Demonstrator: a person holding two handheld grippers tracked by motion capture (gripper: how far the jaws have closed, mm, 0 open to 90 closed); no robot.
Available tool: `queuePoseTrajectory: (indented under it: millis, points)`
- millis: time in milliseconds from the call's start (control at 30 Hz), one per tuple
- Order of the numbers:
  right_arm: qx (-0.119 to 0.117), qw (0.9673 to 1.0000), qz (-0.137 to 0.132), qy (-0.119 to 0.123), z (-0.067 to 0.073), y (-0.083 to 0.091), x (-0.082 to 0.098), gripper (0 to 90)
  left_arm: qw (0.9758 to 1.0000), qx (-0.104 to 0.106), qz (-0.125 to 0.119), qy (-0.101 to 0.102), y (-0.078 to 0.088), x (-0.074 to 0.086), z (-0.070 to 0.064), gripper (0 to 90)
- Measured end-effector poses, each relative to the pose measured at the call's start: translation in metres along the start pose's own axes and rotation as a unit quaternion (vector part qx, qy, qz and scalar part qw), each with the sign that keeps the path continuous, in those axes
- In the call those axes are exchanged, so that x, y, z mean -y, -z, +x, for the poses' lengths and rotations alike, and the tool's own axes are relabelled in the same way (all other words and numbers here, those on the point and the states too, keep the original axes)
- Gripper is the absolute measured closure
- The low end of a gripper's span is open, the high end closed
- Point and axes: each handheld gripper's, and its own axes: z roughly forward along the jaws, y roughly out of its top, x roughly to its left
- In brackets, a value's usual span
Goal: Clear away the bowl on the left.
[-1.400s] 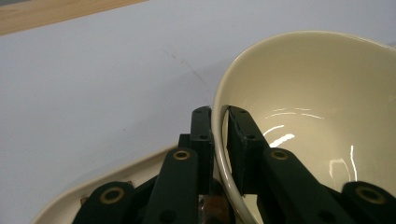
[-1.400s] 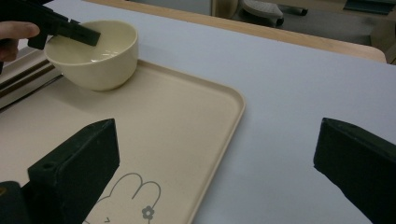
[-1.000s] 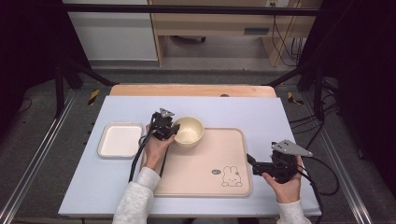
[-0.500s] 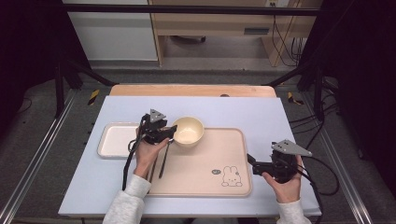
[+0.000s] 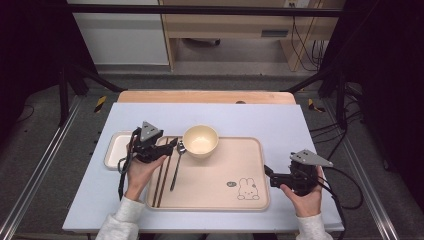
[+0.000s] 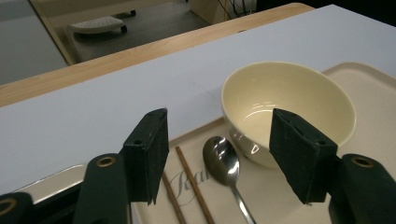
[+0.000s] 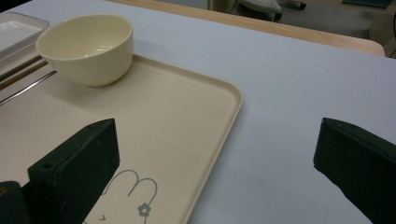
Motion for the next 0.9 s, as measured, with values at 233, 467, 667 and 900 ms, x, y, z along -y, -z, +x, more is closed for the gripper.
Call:
queuePoseTrajectory:
  millis: [233,467,667,900]
  points:
    - [0.001,1.0000,0.004,0.000,-0.001,-0.002,0.001,0.6,0.9999,-0.009,-0.014,0.002,0.023,0.013,0.009,35.0]
    - [0.004,1.0000,0.005,-0.001,-0.002,-0.002,0.002,0.6,0.9997,-0.019,-0.014,0.000,0.039,0.023,0.019,33.0]
    - [0.004,1.0000,0.004,-0.003,-0.003,-0.001,0.002,0.6,0.9994,-0.028,-0.012,0.015,0.050,0.038,0.035,31.1]
    - [0.005,1.0000,0.004,-0.003,-0.003,0.000,0.002,0.6,0.9988,-0.042,-0.005,0.025,0.056,0.047,0.051,29.8]
